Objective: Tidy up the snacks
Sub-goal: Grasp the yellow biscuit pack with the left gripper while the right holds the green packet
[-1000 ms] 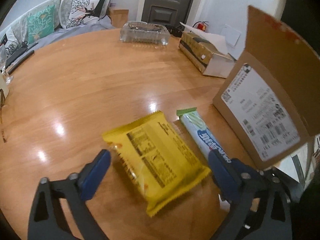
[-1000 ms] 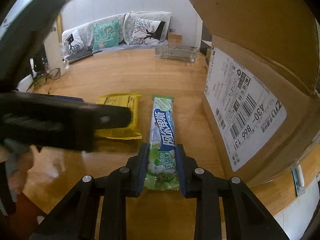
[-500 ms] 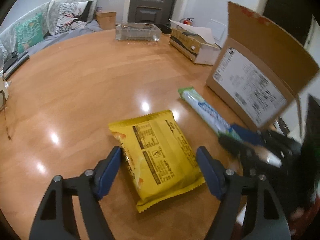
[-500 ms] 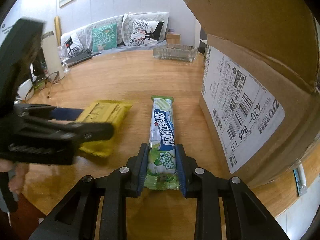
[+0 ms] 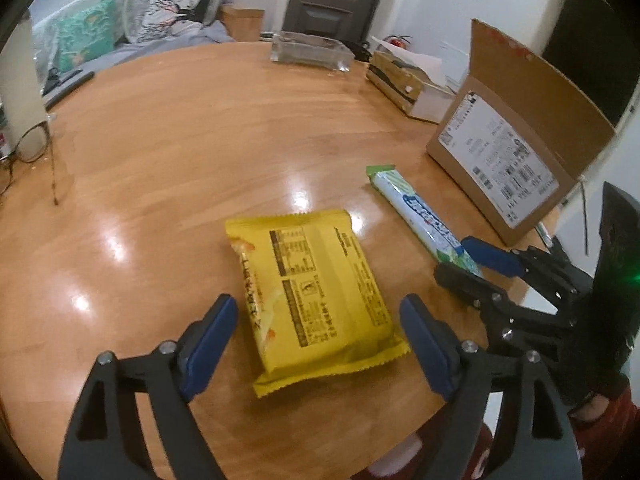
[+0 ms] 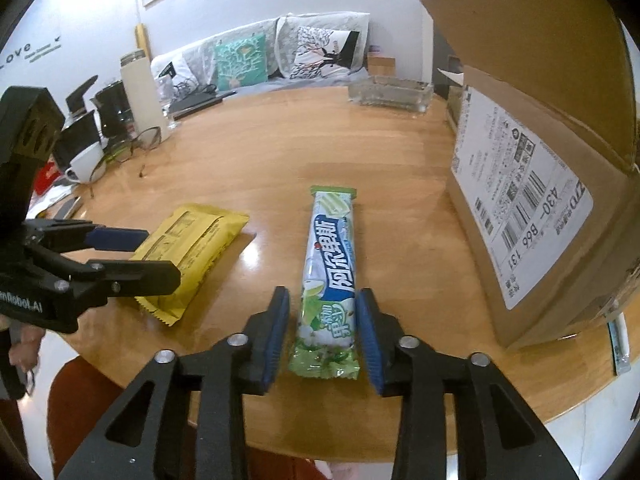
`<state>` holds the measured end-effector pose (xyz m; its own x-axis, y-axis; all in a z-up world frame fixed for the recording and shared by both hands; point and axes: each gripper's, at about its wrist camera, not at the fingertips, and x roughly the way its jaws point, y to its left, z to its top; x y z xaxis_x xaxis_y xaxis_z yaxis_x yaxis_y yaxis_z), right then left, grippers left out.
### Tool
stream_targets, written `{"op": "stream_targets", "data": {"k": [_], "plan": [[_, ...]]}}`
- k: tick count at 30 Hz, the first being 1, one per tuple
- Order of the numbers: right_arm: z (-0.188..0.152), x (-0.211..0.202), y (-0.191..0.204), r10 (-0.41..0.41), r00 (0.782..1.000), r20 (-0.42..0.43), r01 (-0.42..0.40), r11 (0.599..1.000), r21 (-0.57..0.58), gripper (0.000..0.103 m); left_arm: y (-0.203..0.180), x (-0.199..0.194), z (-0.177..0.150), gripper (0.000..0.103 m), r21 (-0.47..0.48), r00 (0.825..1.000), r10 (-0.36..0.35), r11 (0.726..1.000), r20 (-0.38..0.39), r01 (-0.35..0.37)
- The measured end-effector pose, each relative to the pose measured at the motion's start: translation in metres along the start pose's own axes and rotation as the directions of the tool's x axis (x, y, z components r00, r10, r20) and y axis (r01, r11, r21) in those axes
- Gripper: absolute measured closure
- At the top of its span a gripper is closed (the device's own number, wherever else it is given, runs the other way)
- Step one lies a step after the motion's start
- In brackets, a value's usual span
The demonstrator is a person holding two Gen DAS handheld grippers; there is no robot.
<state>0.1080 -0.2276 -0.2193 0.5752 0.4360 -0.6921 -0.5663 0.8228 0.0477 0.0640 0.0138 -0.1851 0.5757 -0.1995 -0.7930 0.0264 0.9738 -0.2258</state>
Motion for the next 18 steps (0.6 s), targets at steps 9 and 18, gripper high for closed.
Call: {"op": "stream_targets", "data": {"k": [9, 18], "plan": [[0.011, 0.012, -0.004, -0.038, 0.999, 0.007, 0.038, 0.999, -0.013, 0.066, -0.018, 0.018, 0.01, 0.03, -0.032, 0.984, 0.174, 0.984, 0.047, -0.173], [0.015, 0.019, -0.001, -0.038, 0.999, 0.034, 0.04, 0.998, -0.053, 0.081, -0.018, 0.016, 0.005, 0.037, 0.017, 0.98, 0.185, 0.982, 0.069, -0.187]]}}
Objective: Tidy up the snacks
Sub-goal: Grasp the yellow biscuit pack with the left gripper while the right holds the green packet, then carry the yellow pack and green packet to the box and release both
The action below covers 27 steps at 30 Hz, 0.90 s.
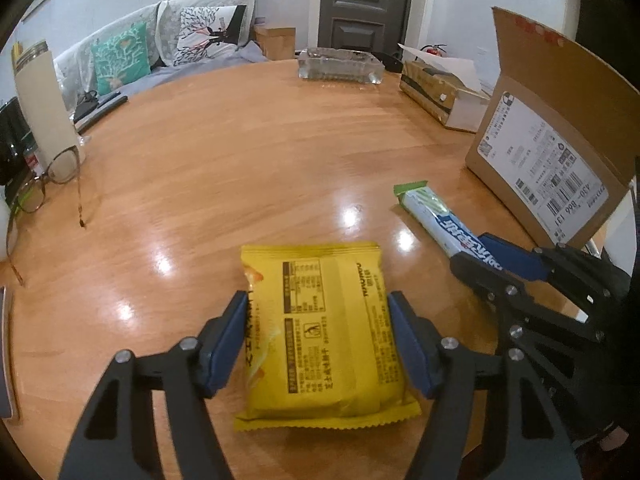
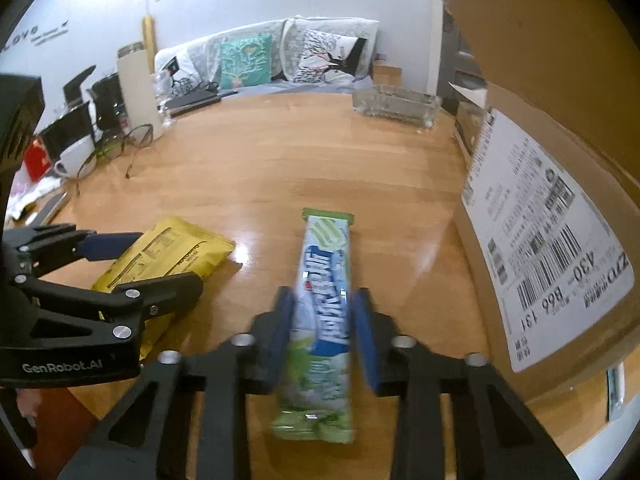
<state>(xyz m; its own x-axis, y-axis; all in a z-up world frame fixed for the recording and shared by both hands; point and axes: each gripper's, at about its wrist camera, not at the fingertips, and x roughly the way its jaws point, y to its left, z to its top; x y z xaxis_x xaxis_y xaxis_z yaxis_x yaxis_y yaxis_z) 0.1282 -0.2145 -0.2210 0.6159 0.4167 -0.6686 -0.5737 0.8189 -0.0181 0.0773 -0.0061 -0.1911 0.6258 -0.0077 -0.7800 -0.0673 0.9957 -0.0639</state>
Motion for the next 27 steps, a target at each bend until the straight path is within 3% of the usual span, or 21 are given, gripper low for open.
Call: {"op": "stream_targets", "data": {"k": [9, 14, 20, 27], "plan": [[0.004, -0.015, 0.007, 0.026, 0.999, 0.029, -0.026, 1.0, 0.006, 0.081, 0.009, -0.021, 0.006, 0.037, 0.009, 0.998, -0.021, 1.0, 0.06, 0.021], [0.02, -0.039, 0.017, 0.055, 0.996, 0.073, -0.054, 0.998, -0.014, 0.081, 0.022, -0.053, 0.016, 0.037, 0.015, 0.992, 0.001, 1.0, 0.128, -0.003], [0.052, -0.082, 0.032, 0.136, 0.981, 0.137, -0.129, 0.99, -0.059, 0.081, 0.041, -0.112, 0.036, 0.037, 0.012, 0.974, -0.006, 1.0, 0.227, 0.003], [0.092, -0.143, 0.033, 0.164, 0.96, 0.226, -0.137, 0.982, -0.131, 0.081, 0.039, -0.171, 0.069, 0.037, 0.047, 0.941, -0.025, 0.999, 0.336, 0.009]]}}
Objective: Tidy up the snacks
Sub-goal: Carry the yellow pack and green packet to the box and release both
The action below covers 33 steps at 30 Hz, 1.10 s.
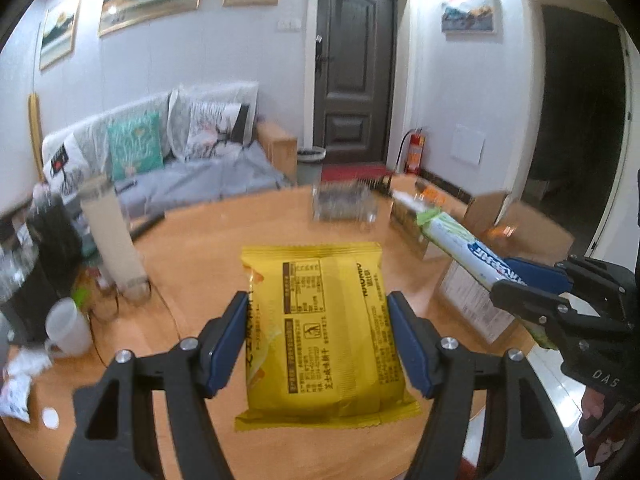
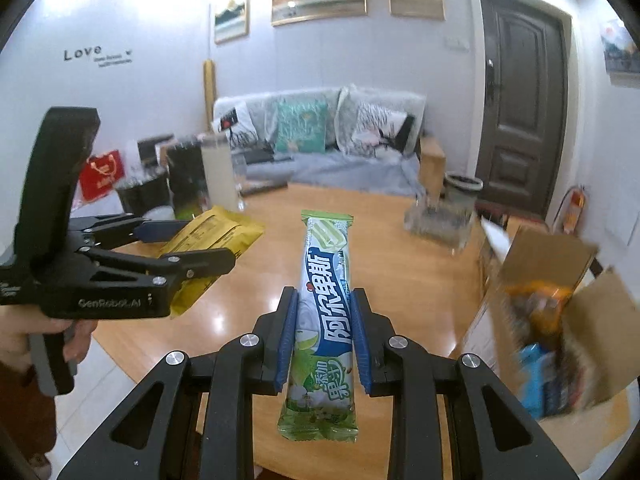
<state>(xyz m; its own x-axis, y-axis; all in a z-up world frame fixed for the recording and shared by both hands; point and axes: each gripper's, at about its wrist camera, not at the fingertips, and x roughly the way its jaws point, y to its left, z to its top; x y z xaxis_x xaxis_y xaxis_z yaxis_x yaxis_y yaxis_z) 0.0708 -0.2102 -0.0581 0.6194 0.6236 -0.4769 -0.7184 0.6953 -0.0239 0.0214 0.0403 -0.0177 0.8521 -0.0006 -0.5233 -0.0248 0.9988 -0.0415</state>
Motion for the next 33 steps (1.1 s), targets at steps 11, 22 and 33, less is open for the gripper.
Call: {"op": "stream_targets", "data": {"k": [11, 22, 33], "plan": [[0.031, -0.075, -0.058, -0.075, 0.995, 0.071, 0.074, 0.997, 0.022, 0.081, -0.075, -0.028, 0.07, 0.037, 0.111, 0.984, -0.148, 0.984, 0.096, 0.138], [-0.004, -0.108, -0.157, -0.224, 0.974, 0.033, 0.215, 0.961, 0.176, 0.081, -0.185, 0.015, 0.103, 0.037, 0.188, 0.954, -0.3, 0.939, 0.028, 0.29], [-0.038, -0.08, -0.225, -0.224, 0.973, -0.06, 0.232, 0.931, 0.283, 0.081, -0.251, 0.097, 0.101, 0.037, 0.196, 0.949, -0.287, 0.931, -0.132, 0.309]]}}
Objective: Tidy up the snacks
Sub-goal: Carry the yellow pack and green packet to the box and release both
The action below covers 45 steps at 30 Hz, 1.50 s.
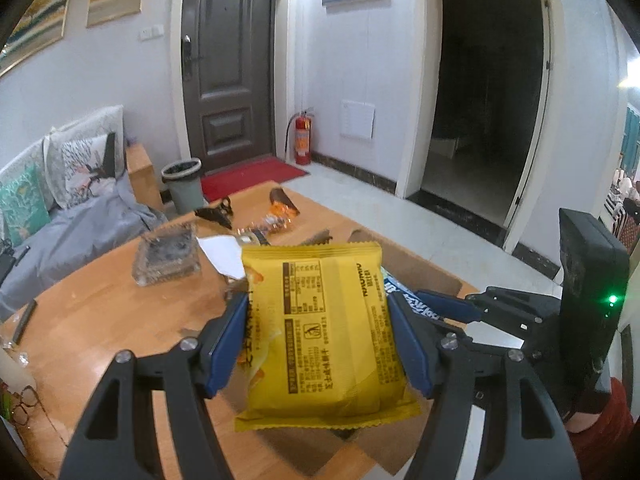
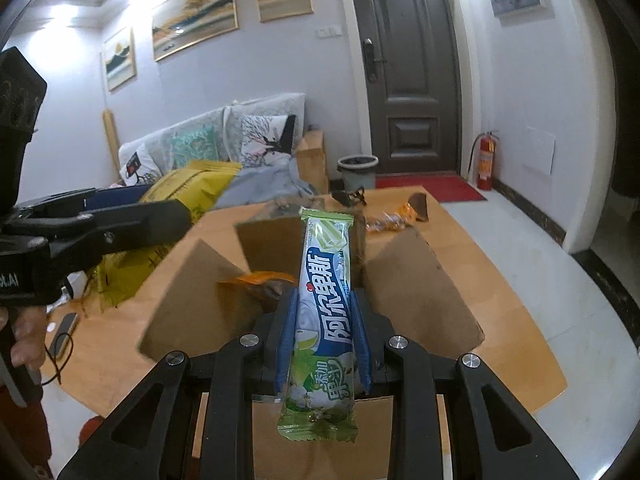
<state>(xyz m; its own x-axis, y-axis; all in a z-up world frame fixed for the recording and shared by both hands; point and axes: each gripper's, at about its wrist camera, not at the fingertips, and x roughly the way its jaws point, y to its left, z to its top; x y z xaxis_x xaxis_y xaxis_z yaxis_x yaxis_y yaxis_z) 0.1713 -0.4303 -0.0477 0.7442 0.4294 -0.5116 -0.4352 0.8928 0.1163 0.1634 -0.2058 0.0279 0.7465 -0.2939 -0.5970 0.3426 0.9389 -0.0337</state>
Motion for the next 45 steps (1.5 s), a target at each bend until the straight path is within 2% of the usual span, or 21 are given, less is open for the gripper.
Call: {"op": "stream_targets", "data": {"k": [6, 10, 19, 23, 26, 29, 32, 37, 38, 39, 40, 41, 42, 45], "plan": [[0.003, 0.035, -0.02, 0.02, 0.999, -0.043, -0.018, 0.999, 0.031, 0.081, -0.004, 0.048, 0.005, 0.037, 0.015, 0.995, 0.022, 1.0, -0.098, -0.021], [0.005, 0.055, -0.023, 0.017, 0.997, -0.072, -0.016, 1.0, 0.013, 0.081, -0.003, 0.069, 0.006, 0.037, 0.017, 0.987, -0.006, 1.0, -0.159, 0.009], [0.003, 0.083, -0.024, 0.026, 0.992, -0.122, -0.025, 1.0, 0.003, 0.08, 0.011, 0.095, 0.0, 0.036, 0.006, 0.963, -0.029, 0.999, -0.269, 0.031], [0.004, 0.082, -0.019, 0.025, 0.992, -0.127, -0.027, 1.0, -0.016, 0.079, 0.017, 0.09, 0.001, 0.027, 0.009, 0.969, -0.011, 1.0, -0.248, 0.014], [0.005, 0.077, -0.019, 0.025, 0.993, -0.117, -0.026, 1.0, -0.013, 0.069, 0.021, 0.085, 0.003, 0.021, 0.006, 0.972, -0.009, 1.0, -0.236, 0.011], [0.007, 0.072, -0.018, 0.025, 0.993, -0.114, -0.027, 0.999, -0.018, 0.068, 0.024, 0.078, 0.004, 0.012, -0.017, 0.975, -0.029, 1.0, -0.221, 0.026], [0.008, 0.068, -0.017, 0.022, 0.993, -0.112, -0.024, 0.999, -0.021, 0.062, 0.025, 0.071, 0.005, 0.008, -0.019, 0.978, -0.023, 1.0, -0.209, 0.019], [0.009, 0.065, -0.017, 0.027, 0.994, -0.105, -0.028, 1.0, -0.012, 0.061, 0.025, 0.061, 0.006, 0.006, -0.006, 0.984, -0.016, 1.0, -0.178, 0.015], [0.009, 0.063, -0.016, 0.029, 0.994, -0.101, -0.031, 0.999, -0.012, 0.061, 0.025, 0.06, 0.006, 0.007, 0.001, 0.985, -0.019, 1.0, -0.174, 0.02], [0.01, 0.061, -0.014, 0.027, 0.995, -0.095, -0.029, 0.999, -0.018, 0.06, 0.023, 0.061, 0.004, 0.018, 0.021, 0.983, -0.016, 1.0, -0.182, 0.02], [0.011, 0.06, -0.013, 0.02, 0.996, -0.09, -0.023, 0.999, -0.024, 0.059, 0.022, 0.064, 0.001, 0.031, 0.041, 0.979, -0.022, 0.999, -0.202, 0.031], [0.011, 0.058, -0.012, 0.013, 0.996, -0.084, -0.015, 0.999, -0.031, 0.057, 0.023, 0.068, -0.003, 0.054, 0.023, 0.97, -0.061, 0.997, -0.237, 0.068], [0.012, 0.057, -0.011, 0.005, 0.997, -0.078, -0.008, 0.999, -0.038, 0.055, 0.024, 0.071, -0.006, 0.059, 0.017, 0.964, -0.061, 0.998, -0.26, 0.068], [0.009, 0.057, -0.005, -0.044, 0.996, -0.08, 0.038, 0.996, -0.082, 0.054, 0.024, 0.071, -0.011, 0.059, 0.033, 0.967, -0.058, 0.997, -0.249, 0.068]]}}
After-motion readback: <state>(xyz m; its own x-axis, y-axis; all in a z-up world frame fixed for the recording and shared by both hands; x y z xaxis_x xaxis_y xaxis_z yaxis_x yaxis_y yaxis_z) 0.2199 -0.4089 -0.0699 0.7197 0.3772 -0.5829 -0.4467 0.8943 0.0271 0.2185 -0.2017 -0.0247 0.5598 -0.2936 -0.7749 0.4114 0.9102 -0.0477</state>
